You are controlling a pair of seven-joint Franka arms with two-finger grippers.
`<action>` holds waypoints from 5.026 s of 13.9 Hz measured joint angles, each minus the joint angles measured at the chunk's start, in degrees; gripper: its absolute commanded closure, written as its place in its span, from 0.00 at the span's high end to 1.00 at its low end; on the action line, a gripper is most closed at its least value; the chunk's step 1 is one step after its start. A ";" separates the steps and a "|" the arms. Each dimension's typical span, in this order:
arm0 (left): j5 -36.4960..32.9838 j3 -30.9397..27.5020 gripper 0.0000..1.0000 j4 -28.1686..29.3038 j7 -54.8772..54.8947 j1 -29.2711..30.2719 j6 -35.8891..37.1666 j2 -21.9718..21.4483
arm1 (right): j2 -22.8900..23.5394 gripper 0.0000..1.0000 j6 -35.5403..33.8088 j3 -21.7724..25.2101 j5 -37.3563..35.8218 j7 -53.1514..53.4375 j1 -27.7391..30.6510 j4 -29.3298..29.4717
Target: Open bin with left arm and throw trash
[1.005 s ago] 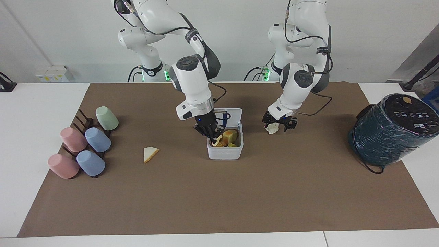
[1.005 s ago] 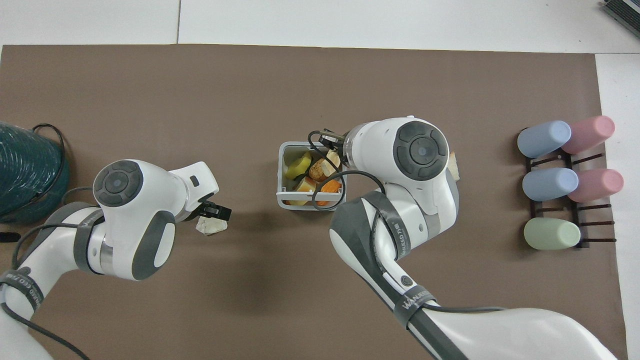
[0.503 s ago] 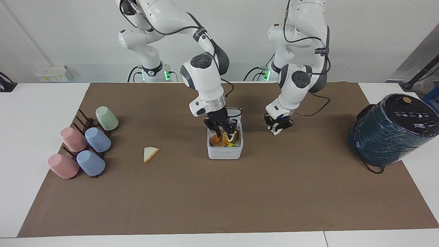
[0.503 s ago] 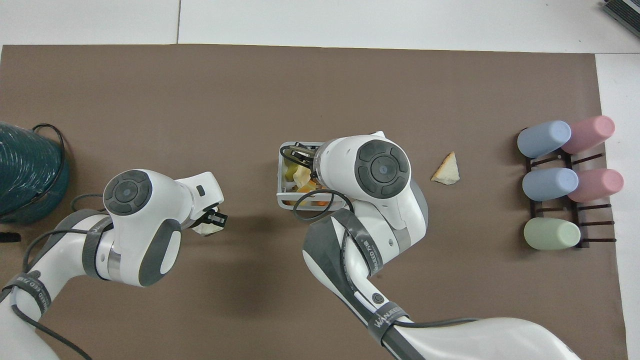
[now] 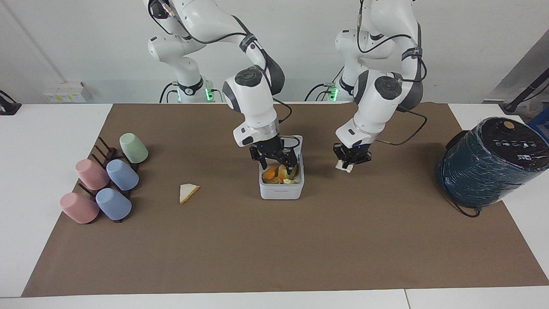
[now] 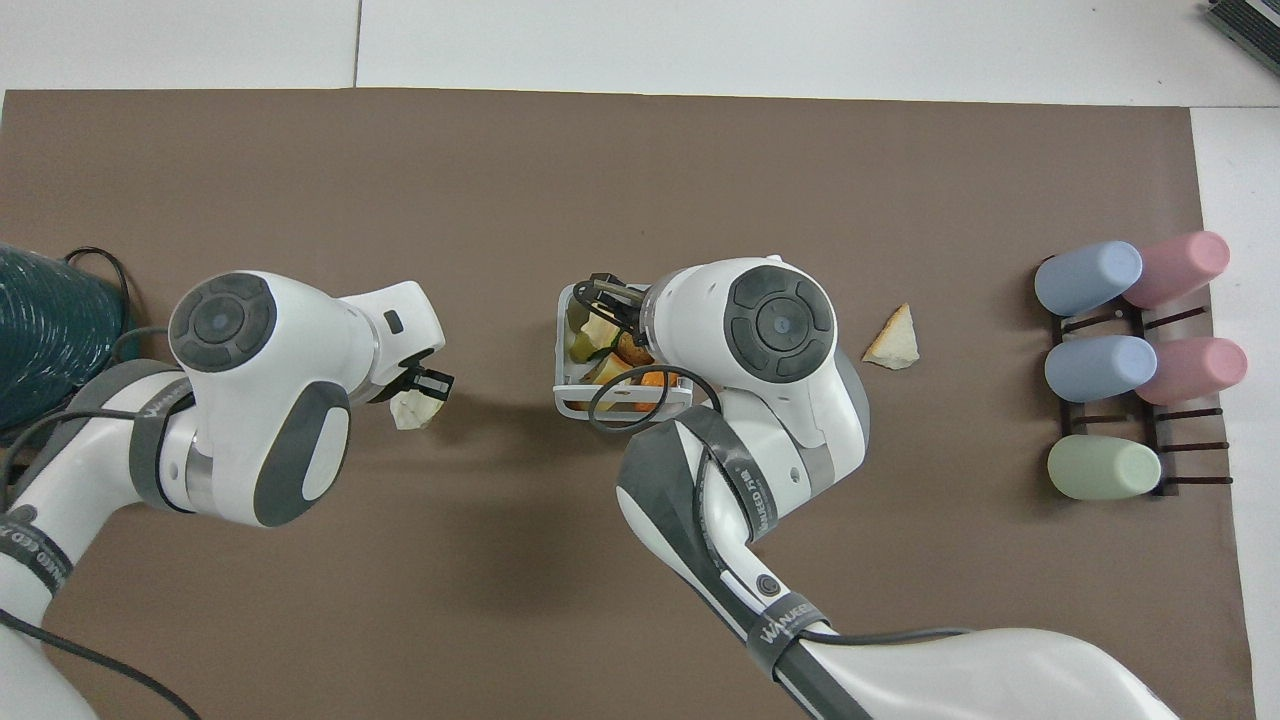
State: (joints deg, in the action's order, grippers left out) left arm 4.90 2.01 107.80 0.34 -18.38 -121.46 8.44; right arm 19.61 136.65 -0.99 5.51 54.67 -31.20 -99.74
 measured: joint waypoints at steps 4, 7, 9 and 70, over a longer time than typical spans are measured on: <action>0.00 0.36 0.00 -8.57 -12.33 -5.46 1.55 3.13 | -0.04 0.98 -0.26 0.30 -0.01 0.00 1.30 0.00; 0.94 0.54 0.00 -9.44 -18.51 -9.45 1.00 3.65 | -0.40 1.00 -2.49 0.63 -0.11 -3.49 5.21 0.19; 2.43 0.62 0.00 -9.46 -21.05 -11.65 -1.66 3.82 | -0.80 1.00 -4.93 0.73 -0.11 -10.02 8.59 0.30; -6.19 -0.81 1.00 -22.62 3.82 15.17 29.60 -2.37 | -1.55 1.00 -8.82 0.92 -4.87 -2.46 2.14 2.29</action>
State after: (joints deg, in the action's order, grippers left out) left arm -1.28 1.20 85.18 4.16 -3.21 -91.86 6.07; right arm 18.07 127.83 -0.07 0.63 52.21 -29.06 -97.45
